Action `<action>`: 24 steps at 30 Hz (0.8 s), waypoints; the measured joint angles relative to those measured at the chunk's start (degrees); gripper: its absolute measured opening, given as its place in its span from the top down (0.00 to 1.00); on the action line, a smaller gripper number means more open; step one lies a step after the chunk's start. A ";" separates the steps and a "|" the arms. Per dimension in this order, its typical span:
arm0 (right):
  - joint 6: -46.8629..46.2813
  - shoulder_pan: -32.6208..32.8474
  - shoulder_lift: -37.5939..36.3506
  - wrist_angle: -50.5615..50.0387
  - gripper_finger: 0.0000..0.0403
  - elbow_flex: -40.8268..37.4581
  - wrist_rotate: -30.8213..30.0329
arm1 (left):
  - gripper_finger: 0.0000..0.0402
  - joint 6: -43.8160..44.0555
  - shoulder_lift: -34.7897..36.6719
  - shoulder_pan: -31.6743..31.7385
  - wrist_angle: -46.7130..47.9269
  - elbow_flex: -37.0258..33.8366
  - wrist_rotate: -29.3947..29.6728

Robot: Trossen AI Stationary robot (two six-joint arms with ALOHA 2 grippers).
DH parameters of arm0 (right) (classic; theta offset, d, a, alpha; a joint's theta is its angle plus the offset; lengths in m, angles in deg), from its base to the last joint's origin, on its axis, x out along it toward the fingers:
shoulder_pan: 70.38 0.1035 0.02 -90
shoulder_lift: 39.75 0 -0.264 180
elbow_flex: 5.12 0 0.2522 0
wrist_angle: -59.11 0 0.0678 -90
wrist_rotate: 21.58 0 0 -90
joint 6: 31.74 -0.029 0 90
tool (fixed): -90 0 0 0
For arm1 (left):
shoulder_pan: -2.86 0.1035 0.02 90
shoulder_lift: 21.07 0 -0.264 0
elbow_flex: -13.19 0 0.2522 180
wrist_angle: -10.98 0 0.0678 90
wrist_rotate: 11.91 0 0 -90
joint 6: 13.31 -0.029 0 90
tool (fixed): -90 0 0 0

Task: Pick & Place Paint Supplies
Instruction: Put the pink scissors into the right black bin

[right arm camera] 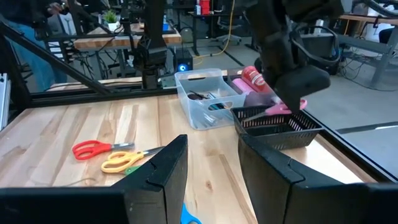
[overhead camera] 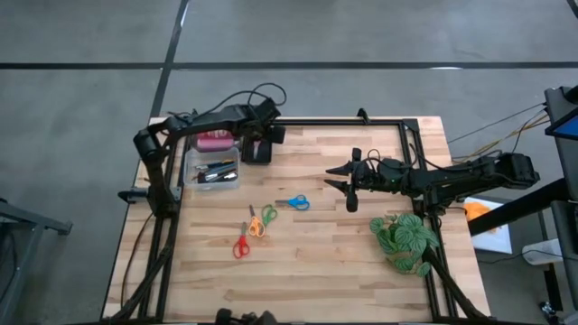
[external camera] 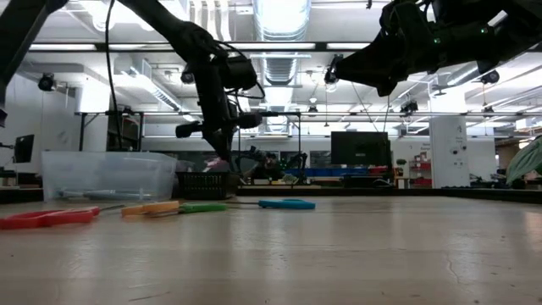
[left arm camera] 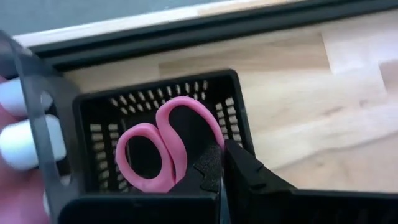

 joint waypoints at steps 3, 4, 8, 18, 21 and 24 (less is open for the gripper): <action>0.08 -0.02 0.00 0.02 0.65 0.00 0.00 | 0.99 0.00 -1.15 0.17 -1.04 -0.01 0.19; 0.06 0.00 0.01 0.02 0.65 0.00 0.00 | 0.99 0.00 -1.53 0.15 -1.30 0.01 0.14; 0.08 0.00 0.00 0.02 0.65 0.00 0.00 | 0.99 -0.01 -3.50 0.01 -1.20 0.01 -0.47; 0.07 0.00 0.00 0.02 0.65 0.00 0.00 | 0.99 -1.13 -5.46 0.05 -0.85 -0.13 -0.93; -0.03 0.00 0.01 0.02 0.65 0.00 0.00 | 0.99 -1.14 -5.47 0.08 -0.83 -0.27 -0.91; -0.03 0.00 0.00 0.02 0.65 0.00 0.00 | 0.97 -1.13 -5.46 0.06 -0.85 -0.27 -0.91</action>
